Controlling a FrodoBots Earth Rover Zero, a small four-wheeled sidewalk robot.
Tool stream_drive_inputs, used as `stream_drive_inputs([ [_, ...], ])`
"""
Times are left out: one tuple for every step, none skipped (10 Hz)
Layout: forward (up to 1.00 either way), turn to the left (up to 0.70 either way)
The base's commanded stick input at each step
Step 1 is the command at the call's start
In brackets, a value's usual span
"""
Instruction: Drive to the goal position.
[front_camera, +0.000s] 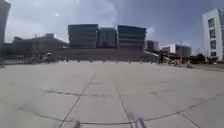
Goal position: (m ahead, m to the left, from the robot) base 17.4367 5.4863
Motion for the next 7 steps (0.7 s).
stream_drive_inputs([
  [0.85, 0.0],
  [0.85, 0.0],
  [0.85, 0.0],
  [0.85, 0.0],
  [0.85, 0.0],
  [0.85, 0.0],
  [0.85, 0.0],
])
